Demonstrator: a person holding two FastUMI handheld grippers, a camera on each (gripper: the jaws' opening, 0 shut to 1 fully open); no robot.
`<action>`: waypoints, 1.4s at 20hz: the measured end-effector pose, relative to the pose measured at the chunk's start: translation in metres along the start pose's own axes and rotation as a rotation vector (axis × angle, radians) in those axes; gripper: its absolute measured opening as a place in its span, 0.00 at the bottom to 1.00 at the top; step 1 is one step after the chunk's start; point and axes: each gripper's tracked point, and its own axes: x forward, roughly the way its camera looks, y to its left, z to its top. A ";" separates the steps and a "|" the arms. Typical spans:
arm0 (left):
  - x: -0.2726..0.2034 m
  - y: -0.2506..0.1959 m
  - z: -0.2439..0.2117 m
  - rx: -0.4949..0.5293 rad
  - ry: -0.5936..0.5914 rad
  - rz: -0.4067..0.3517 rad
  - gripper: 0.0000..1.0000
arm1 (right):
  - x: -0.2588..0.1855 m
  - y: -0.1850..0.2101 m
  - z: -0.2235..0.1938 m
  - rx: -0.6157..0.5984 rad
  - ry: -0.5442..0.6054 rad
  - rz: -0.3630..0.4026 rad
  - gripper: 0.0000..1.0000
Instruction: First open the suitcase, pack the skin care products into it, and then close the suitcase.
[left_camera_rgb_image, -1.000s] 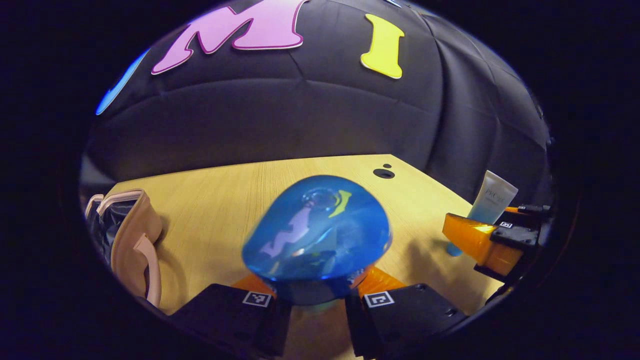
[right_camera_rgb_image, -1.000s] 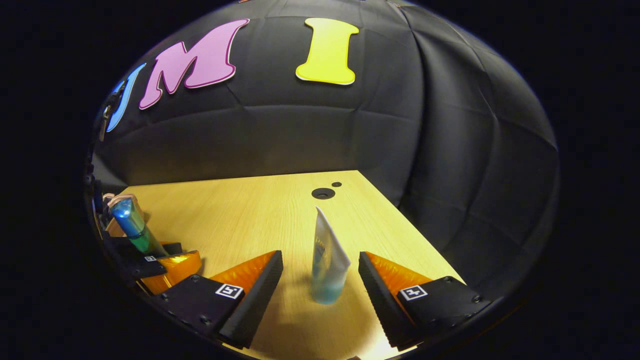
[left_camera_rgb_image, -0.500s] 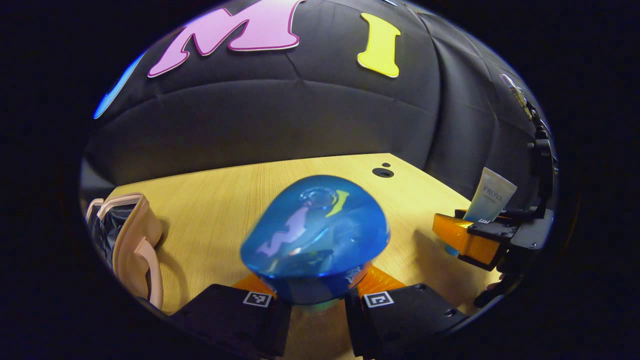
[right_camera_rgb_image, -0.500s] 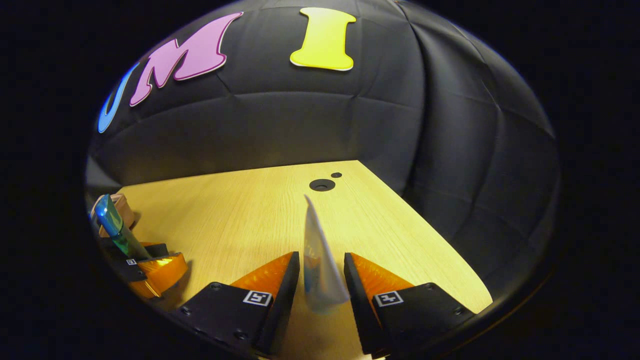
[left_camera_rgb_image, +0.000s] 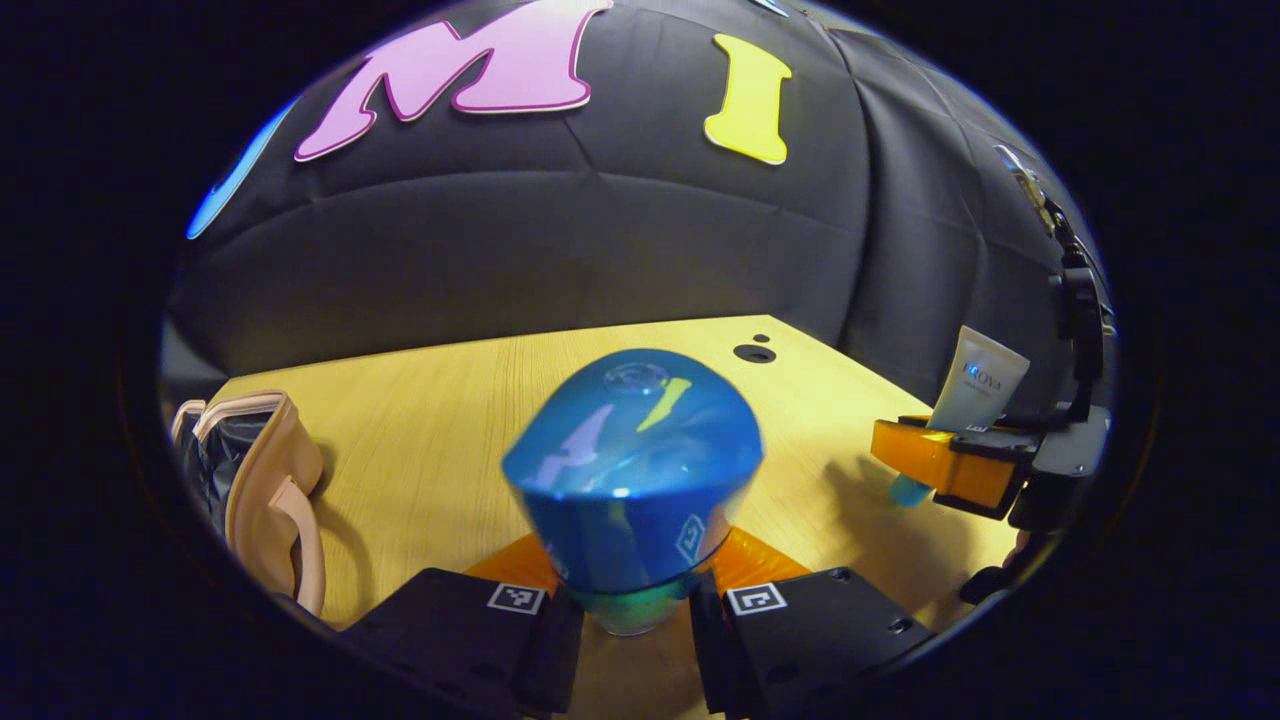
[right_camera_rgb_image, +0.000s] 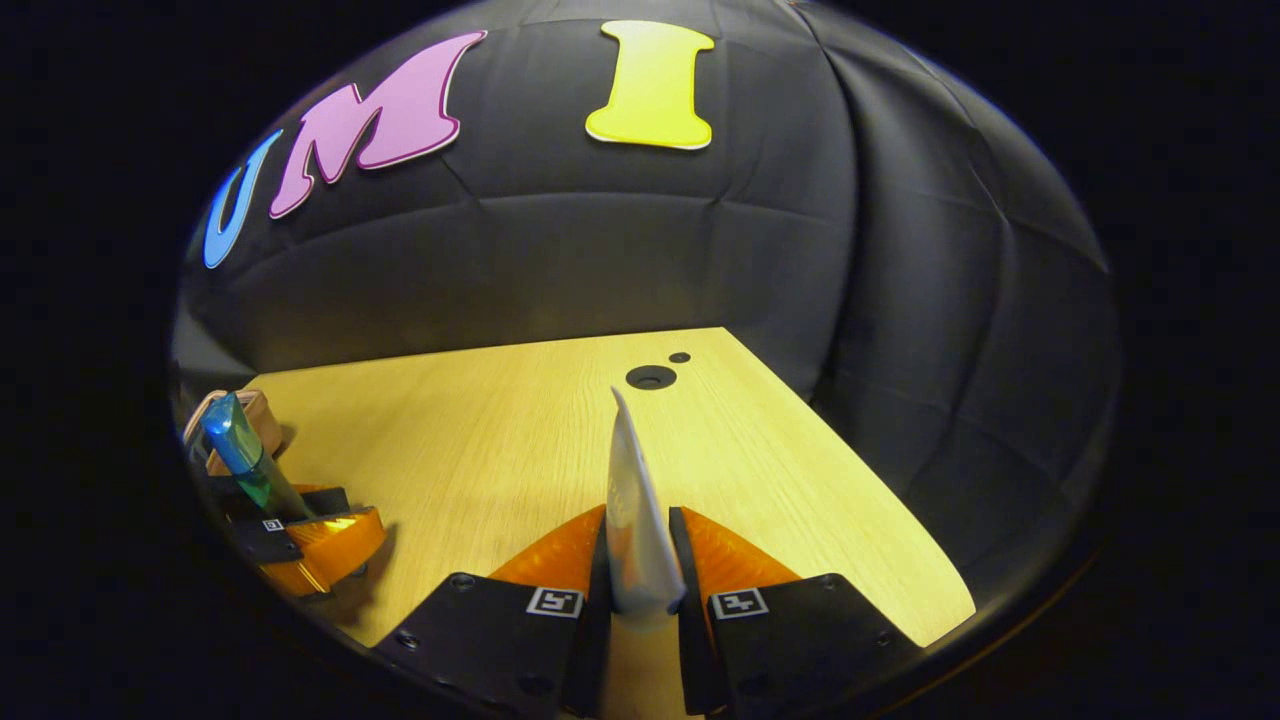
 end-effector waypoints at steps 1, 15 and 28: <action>-0.004 0.001 0.004 -0.008 -0.013 -0.003 0.51 | -0.004 0.001 0.003 -0.006 -0.004 0.000 0.31; -0.181 0.182 0.059 -0.126 -0.053 0.213 0.51 | -0.126 0.137 0.071 -0.124 -0.057 0.279 0.31; -0.185 0.331 -0.072 -0.246 0.487 0.184 0.49 | -0.243 0.303 0.090 -0.134 -0.087 0.520 0.31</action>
